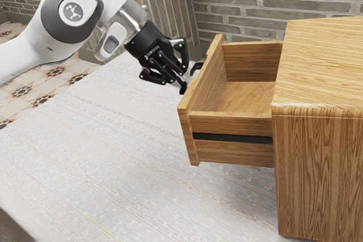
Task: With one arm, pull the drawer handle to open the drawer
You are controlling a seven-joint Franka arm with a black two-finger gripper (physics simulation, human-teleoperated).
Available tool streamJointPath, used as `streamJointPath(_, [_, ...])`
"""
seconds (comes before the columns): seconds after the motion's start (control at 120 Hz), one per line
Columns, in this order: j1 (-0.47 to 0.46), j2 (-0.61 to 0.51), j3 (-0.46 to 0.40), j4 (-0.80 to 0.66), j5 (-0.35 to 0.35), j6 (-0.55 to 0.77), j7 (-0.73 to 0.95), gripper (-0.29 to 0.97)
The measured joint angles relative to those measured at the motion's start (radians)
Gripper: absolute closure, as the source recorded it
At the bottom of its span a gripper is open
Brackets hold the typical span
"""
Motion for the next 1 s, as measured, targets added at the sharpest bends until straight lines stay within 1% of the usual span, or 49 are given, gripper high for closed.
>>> streamJointPath(0.117, [0.040,0.030,-0.029,0.001,0.016,-0.003,0.014,0.78])
streamJointPath(0.367, [0.049,0.039,-0.027,0.010,0.026,-0.006,0.039,0.77])
streamJointPath(0.625, [0.121,0.044,-0.035,0.005,0.027,-0.008,0.057,0.78])
streamJointPath(0.725, [0.179,0.044,-0.091,0.000,0.029,-0.012,0.062,0.77])
streamJointPath(0.833, [0.238,0.043,-0.145,-0.011,0.031,-0.016,0.066,0.78])
streamJointPath(1.0, [0.249,0.042,-0.177,-0.030,0.038,-0.019,0.071,0.78])
